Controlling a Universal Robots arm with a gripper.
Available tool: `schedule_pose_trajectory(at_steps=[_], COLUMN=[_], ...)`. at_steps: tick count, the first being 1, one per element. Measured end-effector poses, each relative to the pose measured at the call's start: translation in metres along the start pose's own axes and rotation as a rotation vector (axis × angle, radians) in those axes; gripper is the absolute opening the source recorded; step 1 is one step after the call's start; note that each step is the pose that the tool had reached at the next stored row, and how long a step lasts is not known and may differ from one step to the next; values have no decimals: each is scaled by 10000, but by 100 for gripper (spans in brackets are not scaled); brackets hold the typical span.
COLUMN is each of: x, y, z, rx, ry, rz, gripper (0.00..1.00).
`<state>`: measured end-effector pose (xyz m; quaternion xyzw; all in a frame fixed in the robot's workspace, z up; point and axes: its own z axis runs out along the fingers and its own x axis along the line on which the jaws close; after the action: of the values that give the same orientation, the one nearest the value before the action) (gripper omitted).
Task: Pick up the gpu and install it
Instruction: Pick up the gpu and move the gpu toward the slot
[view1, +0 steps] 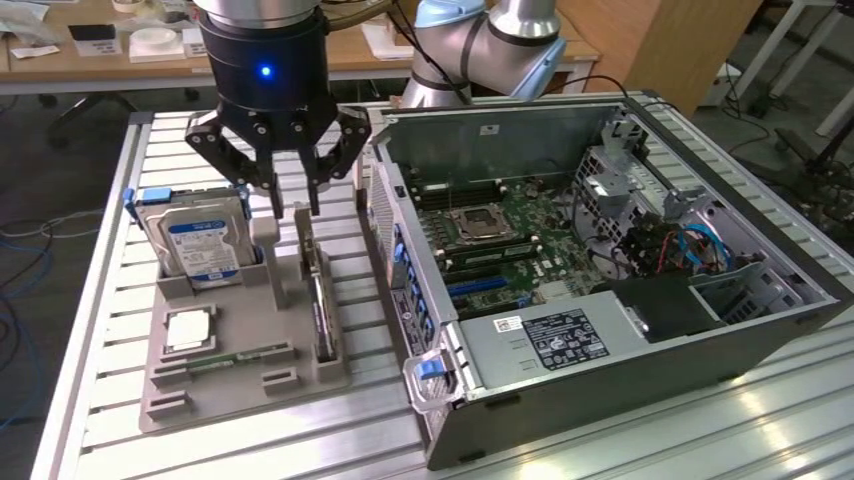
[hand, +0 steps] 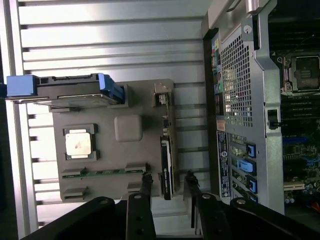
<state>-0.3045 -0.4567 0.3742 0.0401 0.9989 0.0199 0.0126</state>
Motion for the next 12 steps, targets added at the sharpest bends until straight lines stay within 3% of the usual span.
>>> schedule_pose_trajectory(at_steps=[1,2,12], x=[0,0,4], y=[0,0,-6], z=[0,0,142], rx=[0,0,18], ry=[0,-1,-2], rz=[0,1,0], gripper=[35,42,42])
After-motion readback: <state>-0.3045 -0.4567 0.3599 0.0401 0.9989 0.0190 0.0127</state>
